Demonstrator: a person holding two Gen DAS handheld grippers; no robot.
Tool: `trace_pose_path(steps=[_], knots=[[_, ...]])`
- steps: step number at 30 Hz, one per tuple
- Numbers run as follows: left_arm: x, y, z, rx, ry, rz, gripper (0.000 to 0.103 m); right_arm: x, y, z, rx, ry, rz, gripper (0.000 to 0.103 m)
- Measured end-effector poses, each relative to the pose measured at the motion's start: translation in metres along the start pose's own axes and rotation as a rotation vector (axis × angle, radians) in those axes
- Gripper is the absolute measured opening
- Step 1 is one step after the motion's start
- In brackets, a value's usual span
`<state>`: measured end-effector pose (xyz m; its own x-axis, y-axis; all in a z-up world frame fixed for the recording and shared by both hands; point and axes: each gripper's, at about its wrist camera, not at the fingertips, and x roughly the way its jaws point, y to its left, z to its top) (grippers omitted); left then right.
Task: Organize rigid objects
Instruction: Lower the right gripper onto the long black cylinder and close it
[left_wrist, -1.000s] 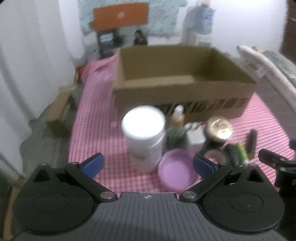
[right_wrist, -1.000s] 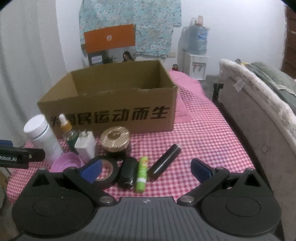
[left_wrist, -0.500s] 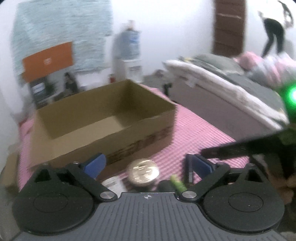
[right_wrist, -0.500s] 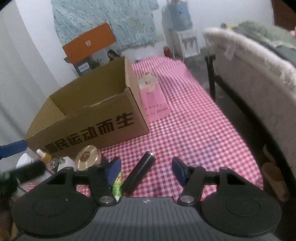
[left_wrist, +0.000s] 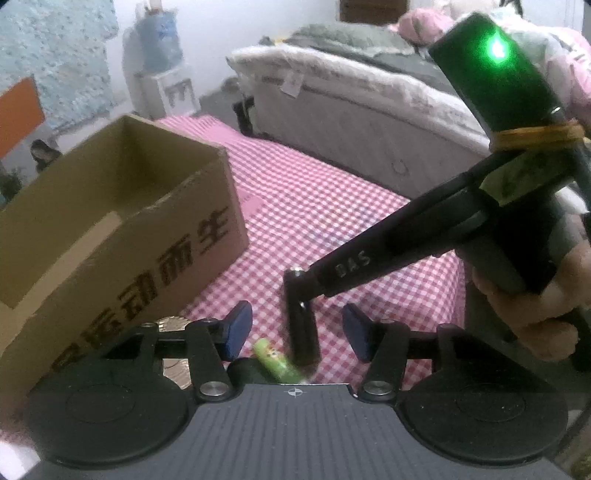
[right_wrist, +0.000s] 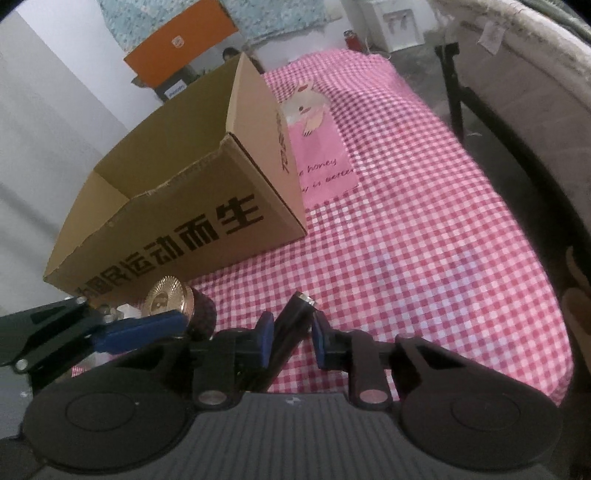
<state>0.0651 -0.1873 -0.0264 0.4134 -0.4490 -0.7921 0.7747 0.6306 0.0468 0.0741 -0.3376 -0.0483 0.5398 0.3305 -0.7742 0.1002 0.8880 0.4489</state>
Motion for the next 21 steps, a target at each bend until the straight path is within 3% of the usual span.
trace_pose_path(steps=[14,21], knots=[[0.049,0.008,0.010,-0.037,0.152,0.013,0.037,0.021,-0.005,0.014,0.017,0.078,0.074,0.023],[0.051,0.012,0.010,-0.078,0.151,-0.016,0.026,0.026,-0.006,0.016,0.034,0.081,0.087,0.023]])
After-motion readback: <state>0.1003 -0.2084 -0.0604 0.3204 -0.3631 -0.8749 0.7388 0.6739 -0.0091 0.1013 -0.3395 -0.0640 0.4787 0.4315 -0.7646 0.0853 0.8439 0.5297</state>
